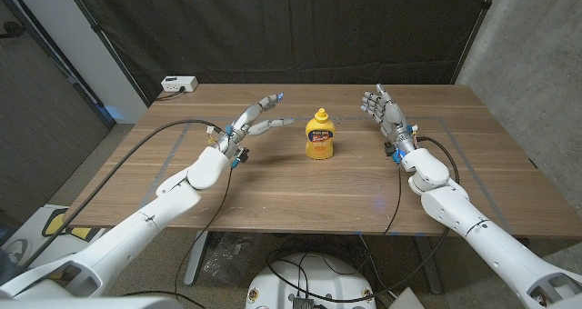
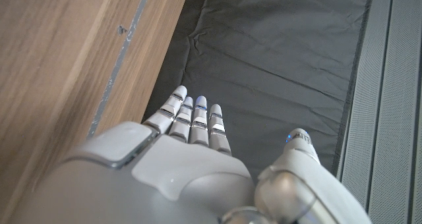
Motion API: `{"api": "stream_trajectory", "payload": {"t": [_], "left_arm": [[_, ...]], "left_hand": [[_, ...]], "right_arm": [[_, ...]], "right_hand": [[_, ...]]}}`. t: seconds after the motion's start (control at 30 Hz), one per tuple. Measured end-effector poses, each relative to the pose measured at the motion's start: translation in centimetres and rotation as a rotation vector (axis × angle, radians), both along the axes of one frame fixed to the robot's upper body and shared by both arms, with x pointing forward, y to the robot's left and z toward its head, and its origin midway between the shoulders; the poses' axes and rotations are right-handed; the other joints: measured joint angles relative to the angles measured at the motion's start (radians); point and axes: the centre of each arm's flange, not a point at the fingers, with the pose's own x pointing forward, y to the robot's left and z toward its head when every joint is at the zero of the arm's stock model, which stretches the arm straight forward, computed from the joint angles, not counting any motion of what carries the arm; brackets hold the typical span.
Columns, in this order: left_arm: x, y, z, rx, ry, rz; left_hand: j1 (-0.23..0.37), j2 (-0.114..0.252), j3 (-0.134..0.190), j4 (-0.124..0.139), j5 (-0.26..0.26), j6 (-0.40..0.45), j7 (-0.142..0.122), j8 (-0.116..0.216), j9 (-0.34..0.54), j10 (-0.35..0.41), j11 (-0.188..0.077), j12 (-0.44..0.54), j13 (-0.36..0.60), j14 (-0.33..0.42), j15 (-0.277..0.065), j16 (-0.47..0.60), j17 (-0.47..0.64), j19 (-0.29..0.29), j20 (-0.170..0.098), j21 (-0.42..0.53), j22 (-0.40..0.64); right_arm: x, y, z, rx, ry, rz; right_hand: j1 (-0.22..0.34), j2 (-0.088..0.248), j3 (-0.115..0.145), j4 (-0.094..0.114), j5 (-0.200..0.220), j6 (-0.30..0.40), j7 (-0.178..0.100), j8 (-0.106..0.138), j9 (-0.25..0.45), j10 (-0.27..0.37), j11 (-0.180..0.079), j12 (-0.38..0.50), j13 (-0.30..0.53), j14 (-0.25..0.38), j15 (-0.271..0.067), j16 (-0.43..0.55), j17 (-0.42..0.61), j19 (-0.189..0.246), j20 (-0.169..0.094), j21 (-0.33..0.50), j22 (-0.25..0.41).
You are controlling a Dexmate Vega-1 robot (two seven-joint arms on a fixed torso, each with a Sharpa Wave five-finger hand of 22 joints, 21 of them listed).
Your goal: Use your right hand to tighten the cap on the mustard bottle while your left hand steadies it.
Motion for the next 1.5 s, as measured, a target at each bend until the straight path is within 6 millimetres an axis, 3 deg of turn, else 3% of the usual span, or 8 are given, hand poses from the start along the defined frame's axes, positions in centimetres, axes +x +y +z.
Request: {"api": "stream_trajectory", "payload": {"t": [0.57, 1.03, 1.5], "left_arm": [[-0.5, -1.6, -2.5, 0.058, -0.028, 0.101], [1.6, -2.5, -4.0, 0.099, 0.016, 0.093], [3.4, -3.4, -4.0, 0.13, 0.043, 0.06]], "left_hand": [[0.037, 0.007, 0.008, 0.0, 0.0, 0.031, -0.02, 0.0, 0.0, 0.038, -0.02, 0.0, 0.0, 0.025, 0.0, 0.0, 0.0, 0.012, 0.002, 0.0, 0.001], [0.047, 0.005, 0.008, 0.0, -0.005, 0.054, -0.021, 0.0, 0.0, 0.055, -0.026, 0.0, 0.0, 0.039, 0.003, -0.001, 0.0, 0.014, 0.0, 0.0, 0.005], [0.066, 0.005, 0.009, 0.007, -0.011, 0.078, -0.03, 0.0, 0.0, 0.08, -0.027, 0.0, 0.003, 0.069, -0.002, -0.005, 0.0, 0.027, -0.001, -0.004, 0.005]], "right_arm": [[-0.5, -0.7, -0.8, -0.002, -0.007, 0.018], [-1.4, -1.3, -1.2, -0.005, 0.005, 0.005], [-1.7, -1.6, -1.5, -0.001, 0.015, -0.004]], "right_hand": [[0.0, 0.0, 0.0, 0.0, 0.0, 0.002, -0.003, 0.0, 0.0, 0.005, 0.005, 0.0, 0.0, 0.0, 0.0, 0.0, 0.0, 0.0, 0.0, -0.004, 0.0], [0.0, 0.0, 0.0, 0.0, 0.0, 0.005, -0.005, 0.0, 0.0, 0.016, 0.005, 0.0, 0.005, 0.01, 0.0, 0.0, 0.0, 0.003, 0.004, -0.004, 0.0], [0.0, 0.0, 0.0, 0.0, 0.0, 0.005, -0.005, 0.0, 0.005, 0.023, 0.002, 0.0, 0.005, 0.018, 0.0, 0.0, 0.0, 0.011, 0.011, -0.004, 0.0]]}}
